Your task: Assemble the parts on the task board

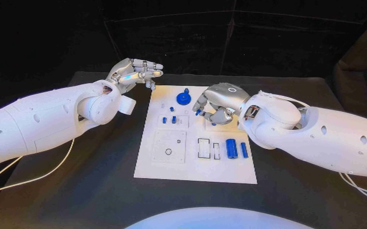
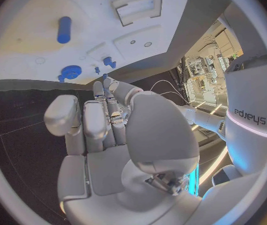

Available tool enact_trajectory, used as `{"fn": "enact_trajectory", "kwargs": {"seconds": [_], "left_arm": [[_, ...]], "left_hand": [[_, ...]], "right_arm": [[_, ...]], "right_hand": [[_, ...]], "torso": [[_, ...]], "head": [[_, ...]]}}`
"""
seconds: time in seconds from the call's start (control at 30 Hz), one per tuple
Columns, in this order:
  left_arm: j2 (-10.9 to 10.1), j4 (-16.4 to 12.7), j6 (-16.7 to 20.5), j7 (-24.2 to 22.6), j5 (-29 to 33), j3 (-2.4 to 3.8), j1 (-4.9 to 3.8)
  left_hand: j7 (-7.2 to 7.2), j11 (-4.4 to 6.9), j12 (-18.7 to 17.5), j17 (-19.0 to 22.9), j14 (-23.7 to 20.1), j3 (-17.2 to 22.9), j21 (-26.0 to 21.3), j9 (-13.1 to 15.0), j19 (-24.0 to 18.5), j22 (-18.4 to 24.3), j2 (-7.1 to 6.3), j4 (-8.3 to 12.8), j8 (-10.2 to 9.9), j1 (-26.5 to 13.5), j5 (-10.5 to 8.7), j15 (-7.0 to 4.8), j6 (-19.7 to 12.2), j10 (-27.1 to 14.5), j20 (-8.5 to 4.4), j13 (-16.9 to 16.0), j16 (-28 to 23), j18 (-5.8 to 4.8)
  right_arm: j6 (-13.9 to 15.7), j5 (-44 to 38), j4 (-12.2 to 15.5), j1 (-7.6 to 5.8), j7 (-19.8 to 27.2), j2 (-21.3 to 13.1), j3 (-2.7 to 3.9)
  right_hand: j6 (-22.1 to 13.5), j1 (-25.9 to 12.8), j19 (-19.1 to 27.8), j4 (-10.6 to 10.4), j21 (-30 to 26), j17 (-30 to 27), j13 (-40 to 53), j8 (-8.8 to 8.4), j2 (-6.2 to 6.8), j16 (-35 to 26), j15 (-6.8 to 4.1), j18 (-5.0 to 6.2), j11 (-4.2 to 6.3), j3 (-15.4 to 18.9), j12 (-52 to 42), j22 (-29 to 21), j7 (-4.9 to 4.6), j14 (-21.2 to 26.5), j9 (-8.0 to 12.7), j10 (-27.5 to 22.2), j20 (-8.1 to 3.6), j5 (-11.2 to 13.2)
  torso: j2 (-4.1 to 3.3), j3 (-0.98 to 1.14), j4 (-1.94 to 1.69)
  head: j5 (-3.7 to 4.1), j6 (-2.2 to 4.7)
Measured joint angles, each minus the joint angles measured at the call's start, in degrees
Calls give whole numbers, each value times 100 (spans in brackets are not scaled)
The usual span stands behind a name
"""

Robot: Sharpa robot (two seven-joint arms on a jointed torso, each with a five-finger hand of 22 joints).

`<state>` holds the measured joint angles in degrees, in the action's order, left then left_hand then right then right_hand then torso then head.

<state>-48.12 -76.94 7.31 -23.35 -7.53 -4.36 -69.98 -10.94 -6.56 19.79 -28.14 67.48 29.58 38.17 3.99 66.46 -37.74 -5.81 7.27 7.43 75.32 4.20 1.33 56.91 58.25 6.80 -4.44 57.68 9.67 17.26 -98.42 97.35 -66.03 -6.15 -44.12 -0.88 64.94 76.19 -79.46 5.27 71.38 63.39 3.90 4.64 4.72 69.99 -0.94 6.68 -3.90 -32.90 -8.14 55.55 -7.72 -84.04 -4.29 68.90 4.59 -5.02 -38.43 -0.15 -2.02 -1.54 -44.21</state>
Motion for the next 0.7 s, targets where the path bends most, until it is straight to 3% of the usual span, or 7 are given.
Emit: {"fn": "enact_trajectory", "kwargs": {"seconds": [0.1,0.4,0.7], "left_arm": [[8,-5,0,3,0,0,0],[35,-40,0,19,2,0,-3],[56,-54,1,29,3,1,-5]], "left_hand": [[0,0,0,0,0,0,0,0,0,0,0,0,0,0,0,0,0,0,0,0,0,0],[0,0,20,9,0,0,-22,0,0,5,0,0,0,0,0,0,0,0,0,5,0,0],[0,0,20,9,0,0,-23,0,0,4,0,0,0,0,0,0,0,0,0,5,0,0]], "right_arm": [[-20,10,-75,23,0,209,-2],[-204,23,-363,405,2,638,-23],[-393,4,-504,526,6,819,-23]], "right_hand": [[-1,-7,0,0,0,0,0,-3,-7,0,0,0,0,0,0,8,1,0,1,0,0,0],[-3,-13,0,-15,21,16,0,-6,-13,24,0,0,0,-16,0,7,2,0,8,0,0,1],[10,-13,1,-13,21,15,0,-23,-13,23,0,0,0,-18,0,7,-11,0,6,0,0,2]], "torso": [[-1,-3,-3],[-5,-1,5],[-9,9,10]], "head": [[-55,-29],[-170,-114],[-222,-162]]}}
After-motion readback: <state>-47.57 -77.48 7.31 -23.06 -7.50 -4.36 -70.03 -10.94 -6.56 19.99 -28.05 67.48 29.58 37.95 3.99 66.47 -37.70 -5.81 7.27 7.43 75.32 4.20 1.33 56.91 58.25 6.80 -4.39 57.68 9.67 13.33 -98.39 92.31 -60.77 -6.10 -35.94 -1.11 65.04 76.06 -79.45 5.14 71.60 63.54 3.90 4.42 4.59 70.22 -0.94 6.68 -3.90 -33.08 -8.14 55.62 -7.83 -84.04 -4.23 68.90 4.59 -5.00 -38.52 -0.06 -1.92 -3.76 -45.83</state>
